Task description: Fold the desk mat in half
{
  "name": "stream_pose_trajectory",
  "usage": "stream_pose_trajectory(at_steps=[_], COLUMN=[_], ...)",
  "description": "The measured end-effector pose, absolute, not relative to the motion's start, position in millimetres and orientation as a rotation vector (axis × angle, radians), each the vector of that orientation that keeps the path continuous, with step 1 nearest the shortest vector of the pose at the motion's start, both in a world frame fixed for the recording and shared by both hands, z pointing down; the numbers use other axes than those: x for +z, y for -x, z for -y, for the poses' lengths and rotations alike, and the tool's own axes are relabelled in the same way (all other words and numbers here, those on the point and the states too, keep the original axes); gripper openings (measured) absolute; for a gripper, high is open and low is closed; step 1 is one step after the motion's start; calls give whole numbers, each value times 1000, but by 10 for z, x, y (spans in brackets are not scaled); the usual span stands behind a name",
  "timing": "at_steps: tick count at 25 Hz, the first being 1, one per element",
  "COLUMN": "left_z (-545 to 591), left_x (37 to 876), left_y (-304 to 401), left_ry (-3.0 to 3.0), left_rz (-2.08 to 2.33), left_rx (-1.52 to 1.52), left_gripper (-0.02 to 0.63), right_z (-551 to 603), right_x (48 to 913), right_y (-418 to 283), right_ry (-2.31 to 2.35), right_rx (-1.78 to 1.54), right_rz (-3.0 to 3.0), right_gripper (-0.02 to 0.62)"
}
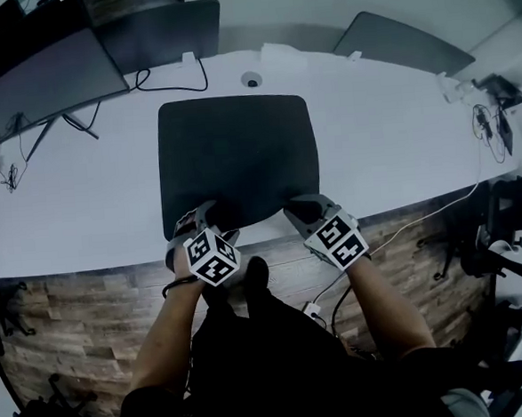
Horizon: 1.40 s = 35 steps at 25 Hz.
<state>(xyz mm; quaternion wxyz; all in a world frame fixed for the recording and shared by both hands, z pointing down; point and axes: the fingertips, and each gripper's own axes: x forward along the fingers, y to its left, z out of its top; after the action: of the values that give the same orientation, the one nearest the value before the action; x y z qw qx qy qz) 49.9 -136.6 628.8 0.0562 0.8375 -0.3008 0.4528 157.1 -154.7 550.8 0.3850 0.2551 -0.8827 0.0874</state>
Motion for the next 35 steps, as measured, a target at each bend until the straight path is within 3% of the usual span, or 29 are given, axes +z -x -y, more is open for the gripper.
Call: stream_pose_trajectory(at_steps=[3,7,11,16,25,28,29,35], left_z=[1411,1405,1377,1431,1265,1086,1012,732], left_x=[6194,5967,5731,5365,5006,5018,5045,5075], left_y=[-180,94,151,174,91,144,174,285], left_ry=[-2530,-2561,-2579,-2580,-2653,-2686,-2692,-2760], left_rz=[970,996,989,999,873,765,722,554], left_rx=[1343,1308,1284,1258,1261,1309,1335,1345], left_gripper=[313,78,36,32,34,34,34,34], right_z=[1519,1495,1412,1153,813,833,814,656], right_x=[5439,5348,5256,5267,5314,5347,5319,5100], right_y=[-1554,-1517,-1484,-1346,-908,-1060,-1120,-1240], right_ry=[-636,-635,-652,-579,-607,-734,-764,-819], right_rx=[196,181,138,-27,-122,-156,-143,-114], right_rz=[2232,2234,2224,2173,2151,2070,2068,2110], right_gripper=[46,49,94,200,209,53,32,20])
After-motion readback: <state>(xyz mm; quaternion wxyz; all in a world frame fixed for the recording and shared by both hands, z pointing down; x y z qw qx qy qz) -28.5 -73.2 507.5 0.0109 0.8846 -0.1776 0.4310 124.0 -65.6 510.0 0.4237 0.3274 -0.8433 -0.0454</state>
